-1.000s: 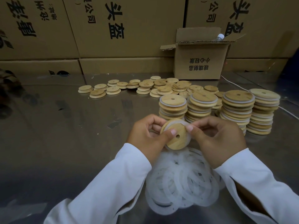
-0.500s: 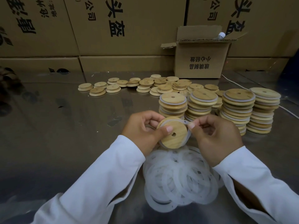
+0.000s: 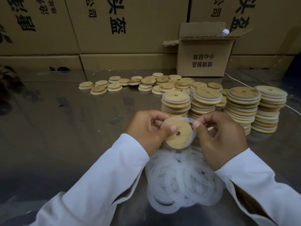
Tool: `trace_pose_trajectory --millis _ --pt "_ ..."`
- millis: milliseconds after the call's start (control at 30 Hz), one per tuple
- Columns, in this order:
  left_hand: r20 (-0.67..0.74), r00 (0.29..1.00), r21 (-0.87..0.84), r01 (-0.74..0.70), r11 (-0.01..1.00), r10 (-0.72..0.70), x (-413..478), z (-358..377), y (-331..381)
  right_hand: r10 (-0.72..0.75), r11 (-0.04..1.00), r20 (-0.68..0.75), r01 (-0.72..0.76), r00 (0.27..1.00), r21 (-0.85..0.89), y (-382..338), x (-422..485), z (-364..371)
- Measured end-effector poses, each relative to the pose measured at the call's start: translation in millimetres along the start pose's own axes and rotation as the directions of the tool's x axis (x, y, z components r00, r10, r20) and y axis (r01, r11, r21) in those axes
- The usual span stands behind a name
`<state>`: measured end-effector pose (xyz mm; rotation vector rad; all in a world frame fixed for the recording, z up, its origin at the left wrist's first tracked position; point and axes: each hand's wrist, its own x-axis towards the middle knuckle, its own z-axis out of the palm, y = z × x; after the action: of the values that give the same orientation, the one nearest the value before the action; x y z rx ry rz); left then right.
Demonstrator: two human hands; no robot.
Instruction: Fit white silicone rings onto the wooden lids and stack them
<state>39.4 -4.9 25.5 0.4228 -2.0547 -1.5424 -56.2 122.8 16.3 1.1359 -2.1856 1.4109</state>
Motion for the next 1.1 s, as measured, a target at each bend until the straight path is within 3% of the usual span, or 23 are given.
trace_pose_trajectory --millis 233,300,467,633,1100 --pt "0.078 0.997 0.025 -0.021 0.999 0.019 -1.8 -1.6 -1.4 -0.193 0.981 -0.002 0.192 0.981 -0.036 -3.7 -3.3 0.4" --pt "0.073 0.996 0.026 -0.056 0.998 0.054 -3.5 -2.0 -0.4 -0.144 0.989 0.025 0.145 0.989 -0.005 -3.6 -2.7 0.5" --pt "0.076 0.992 0.040 -0.106 0.994 0.103 -4.5 0.2 3.5 0.151 0.970 0.109 -0.168 0.983 0.174 -1.9 1.7 1.0" --pt "0.113 0.990 0.040 -0.086 0.995 0.081 -4.4 -0.1 5.3 0.283 0.902 0.159 -0.319 0.946 0.290 -2.8 5.0 -2.1" --pt "0.119 0.985 0.034 -0.127 0.991 0.122 -1.0 -6.1 6.2 0.255 0.920 0.172 -0.294 0.951 0.259 -1.2 8.1 -5.1"
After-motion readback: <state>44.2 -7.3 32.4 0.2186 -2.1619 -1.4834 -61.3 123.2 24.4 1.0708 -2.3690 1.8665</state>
